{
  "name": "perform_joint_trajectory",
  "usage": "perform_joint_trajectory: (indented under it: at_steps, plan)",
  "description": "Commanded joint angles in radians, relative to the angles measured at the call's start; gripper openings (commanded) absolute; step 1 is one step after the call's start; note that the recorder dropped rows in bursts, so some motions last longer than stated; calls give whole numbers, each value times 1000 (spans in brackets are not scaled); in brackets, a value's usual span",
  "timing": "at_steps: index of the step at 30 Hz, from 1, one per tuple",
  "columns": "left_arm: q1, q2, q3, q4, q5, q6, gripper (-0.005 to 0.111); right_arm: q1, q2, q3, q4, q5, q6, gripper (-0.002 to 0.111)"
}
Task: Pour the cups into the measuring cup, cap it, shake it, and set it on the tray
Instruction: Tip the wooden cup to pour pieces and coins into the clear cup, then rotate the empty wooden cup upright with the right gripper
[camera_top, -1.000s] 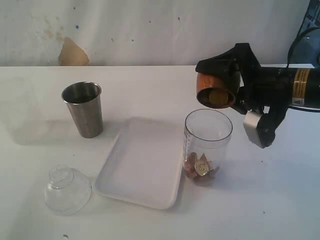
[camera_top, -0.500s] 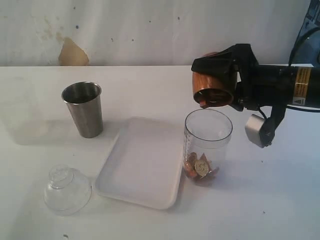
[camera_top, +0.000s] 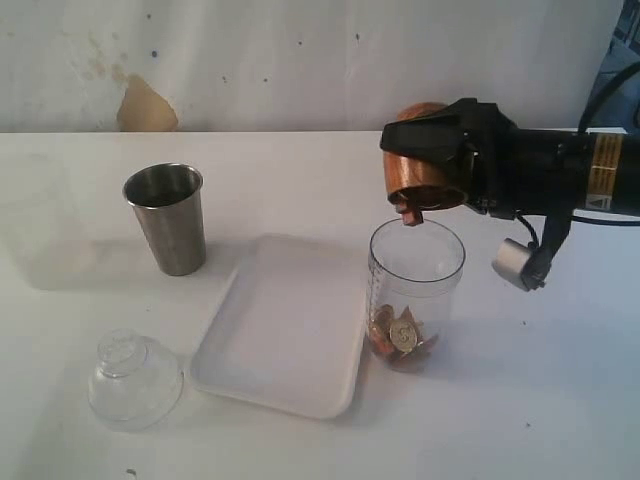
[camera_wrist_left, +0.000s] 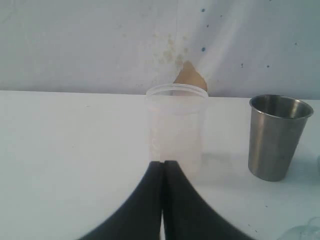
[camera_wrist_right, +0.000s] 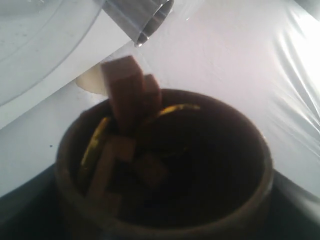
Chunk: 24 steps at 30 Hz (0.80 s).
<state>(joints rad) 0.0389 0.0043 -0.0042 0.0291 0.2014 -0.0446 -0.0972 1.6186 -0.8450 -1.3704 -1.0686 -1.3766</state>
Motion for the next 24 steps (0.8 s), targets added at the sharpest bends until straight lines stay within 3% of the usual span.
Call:
perform_joint_trajectory:
  at_steps: [1,13,19,24]
  plan:
    - [-1,-4,4,-10,-13,-3,0,-3,-4,-2,9,-33,-11,0]
    - [-1,-4,4,-10,-13,-3,0,-3,-4,-2,9,13,25,0]
    - [-1,-4,4,-10,-13,-3,0,-3,-4,-2,43,6,628,0]
    - [-1,-4,4,-10,-13,-3,0,-3,-4,-2,198,-32,950,0]
